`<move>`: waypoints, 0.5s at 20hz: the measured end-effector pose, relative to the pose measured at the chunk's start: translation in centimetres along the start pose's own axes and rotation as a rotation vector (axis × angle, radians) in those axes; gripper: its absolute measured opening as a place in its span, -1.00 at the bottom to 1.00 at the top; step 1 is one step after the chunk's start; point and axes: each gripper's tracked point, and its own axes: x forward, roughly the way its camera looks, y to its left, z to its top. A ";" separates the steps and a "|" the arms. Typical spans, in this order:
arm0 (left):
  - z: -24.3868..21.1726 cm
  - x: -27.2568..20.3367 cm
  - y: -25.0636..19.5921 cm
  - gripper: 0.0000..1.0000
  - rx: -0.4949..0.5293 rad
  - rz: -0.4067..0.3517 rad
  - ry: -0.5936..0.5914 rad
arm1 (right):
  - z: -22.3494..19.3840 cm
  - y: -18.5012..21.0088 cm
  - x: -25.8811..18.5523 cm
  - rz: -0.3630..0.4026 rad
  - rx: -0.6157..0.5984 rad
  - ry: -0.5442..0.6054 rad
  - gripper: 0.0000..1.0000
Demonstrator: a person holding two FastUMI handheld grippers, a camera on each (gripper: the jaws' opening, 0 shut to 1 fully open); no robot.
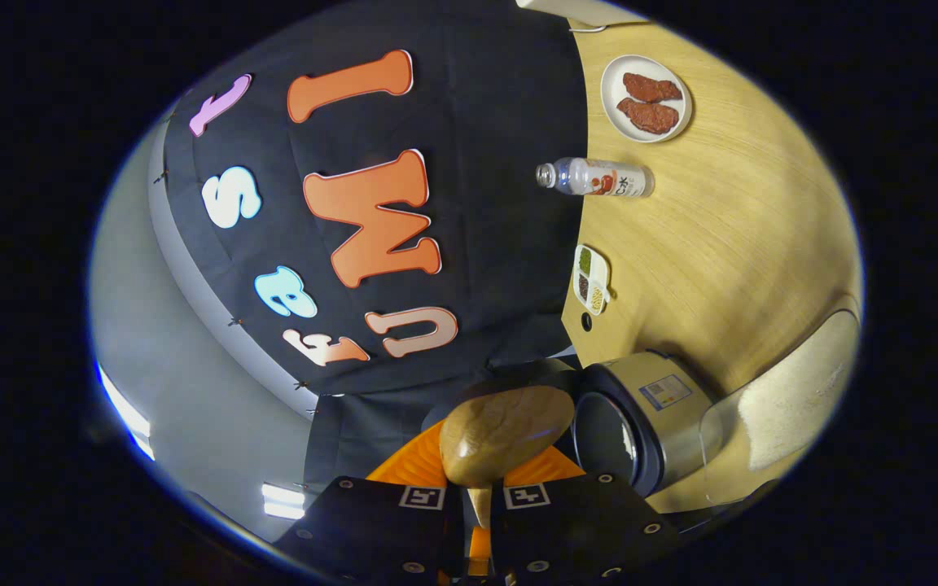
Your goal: Close the left gripper, press the button to open the rice cooker; take a wooden spoon from the chopstick holder with the right hand, scoop a spoonful of rice and pour it into the rice cooker, then put the wooden spoon back into the chopstick holder.
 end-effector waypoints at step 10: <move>-1.5 0.0 6.3 0.94 -0.017 0.114 0.017 | -2.5 -2.6 8.5 -0.203 -0.257 0.000 -0.75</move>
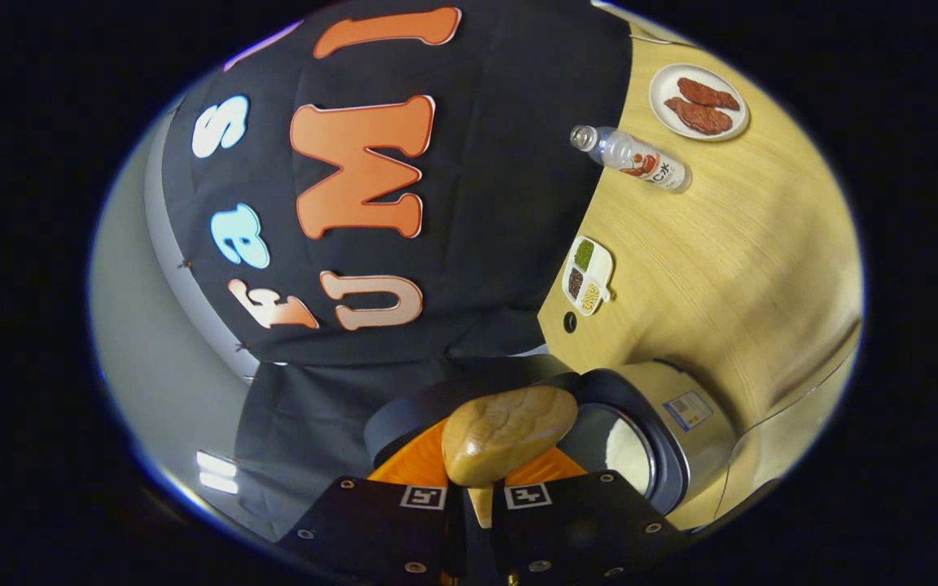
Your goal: Close the left gripper, press the button to open the rice cooker; take a wooden spoon from the chopstick holder with the right hand, scoop a spoonful of rice and pour it into the rice cooker, then put the wooden spoon back into the chopstick holder.
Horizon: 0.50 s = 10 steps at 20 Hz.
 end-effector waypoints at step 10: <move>-2.0 0.5 2.1 1.00 -0.013 0.044 0.047 | -0.8 2.3 2.7 -0.122 -0.555 -0.103 -0.76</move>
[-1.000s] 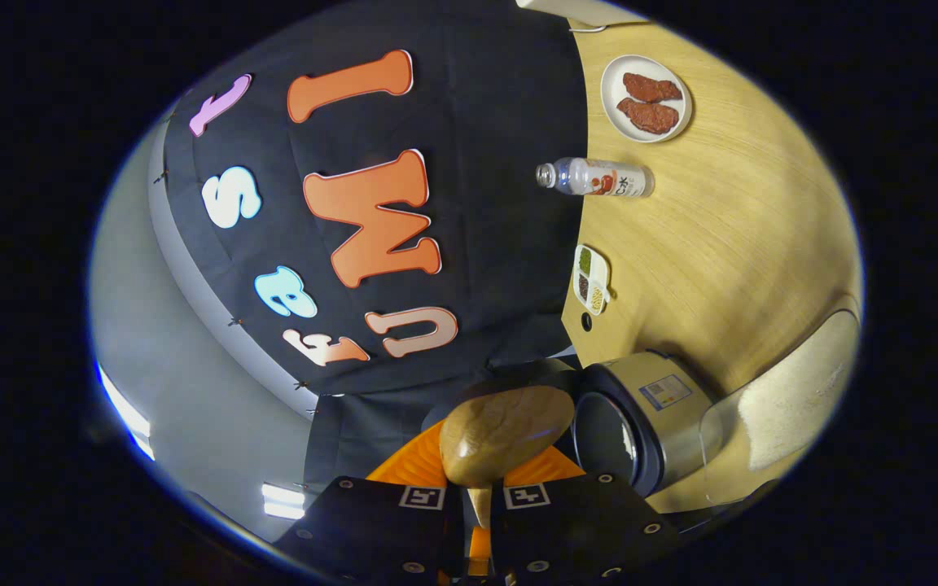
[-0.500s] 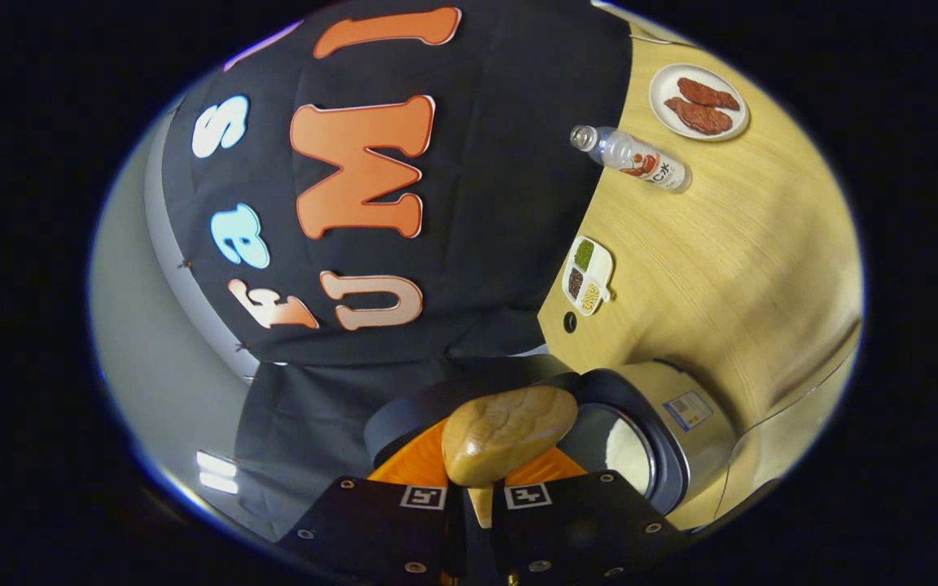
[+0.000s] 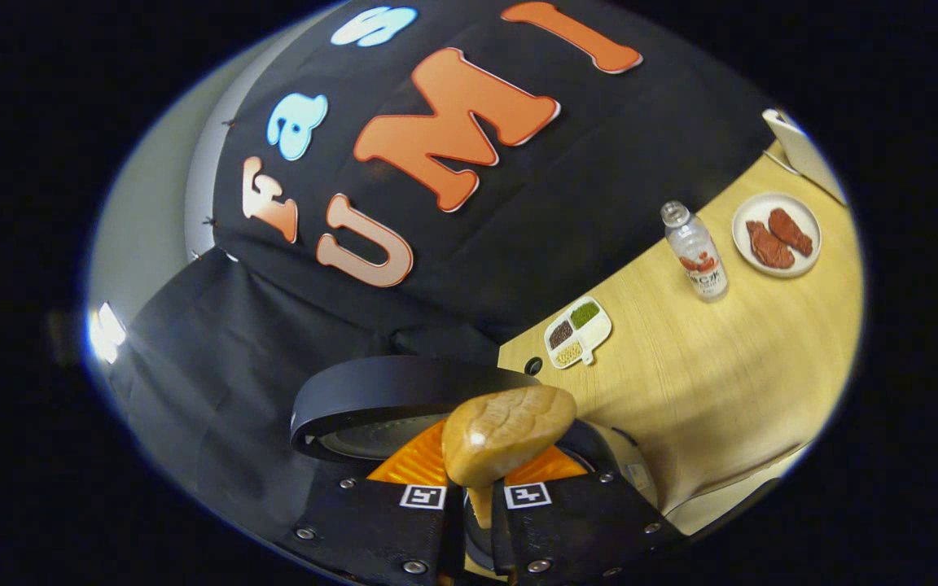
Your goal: Close the left gripper, press the button to open the rice cooker; take a wooden spoon from the chopstick holder with the right hand, scoop a spoonful of rice and pour it into the rice cooker, then put the wooden spoon back into the chopstick holder.
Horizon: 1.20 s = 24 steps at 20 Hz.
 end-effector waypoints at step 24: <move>-1.1 -0.3 -0.7 0.93 0.000 -0.009 0.023 | -3.1 4.7 -1.6 0.012 -0.711 -0.142 -0.76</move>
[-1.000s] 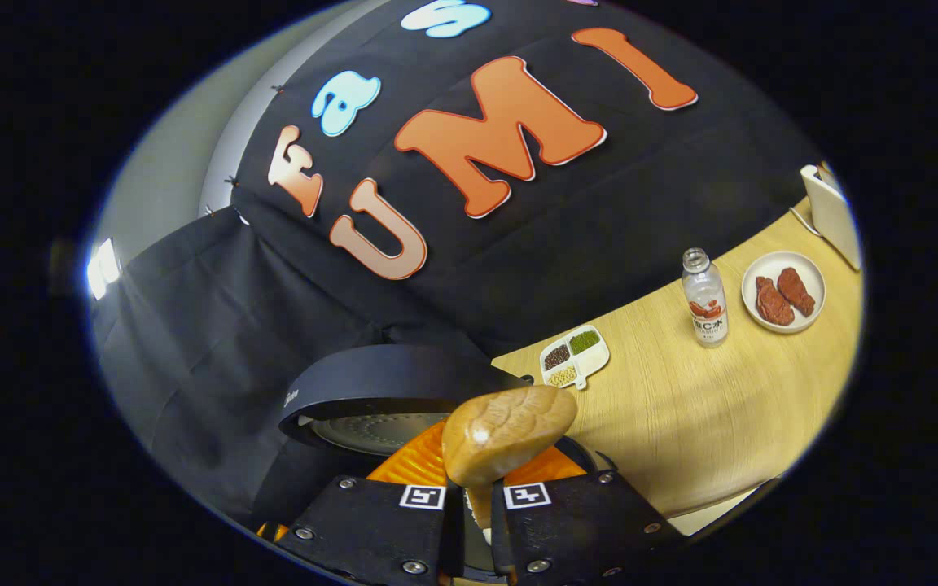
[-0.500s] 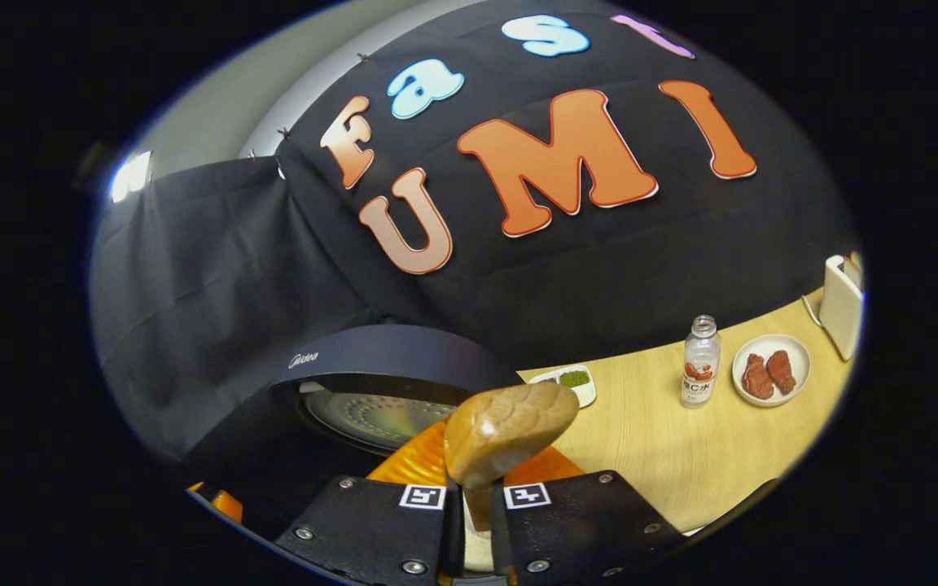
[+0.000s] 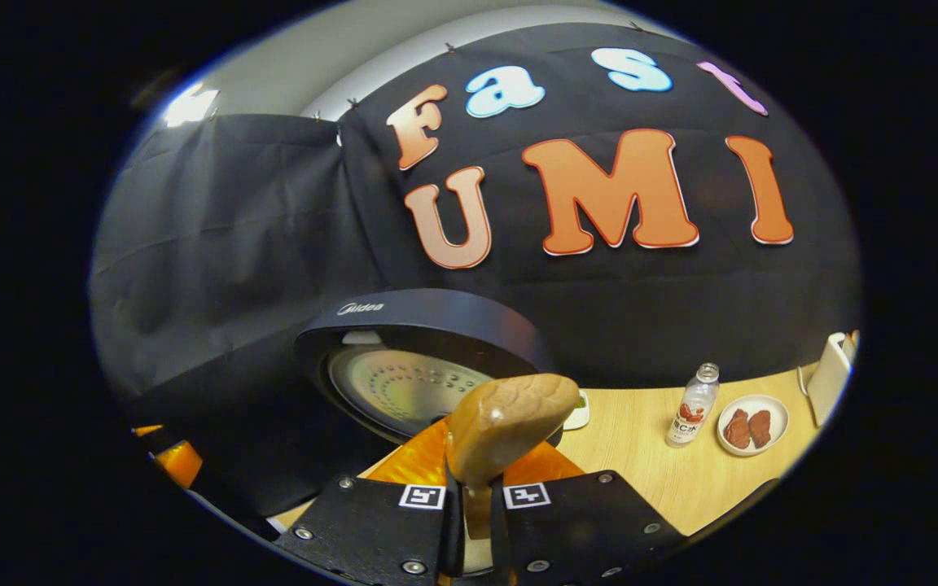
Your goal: Close the left gripper, press the button to open the rice cooker; take a wooden spoon from the chopstick holder with the right hand, scoop a spoonful of rice and pour it into the rice cooker, then put the wooden spoon back into the chopstick holder.
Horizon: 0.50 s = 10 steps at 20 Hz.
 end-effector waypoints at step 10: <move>-0.7 -0.5 -0.1 0.93 -0.001 0.001 0.012 | 0.4 4.9 -0.8 0.109 -0.386 -0.124 -0.84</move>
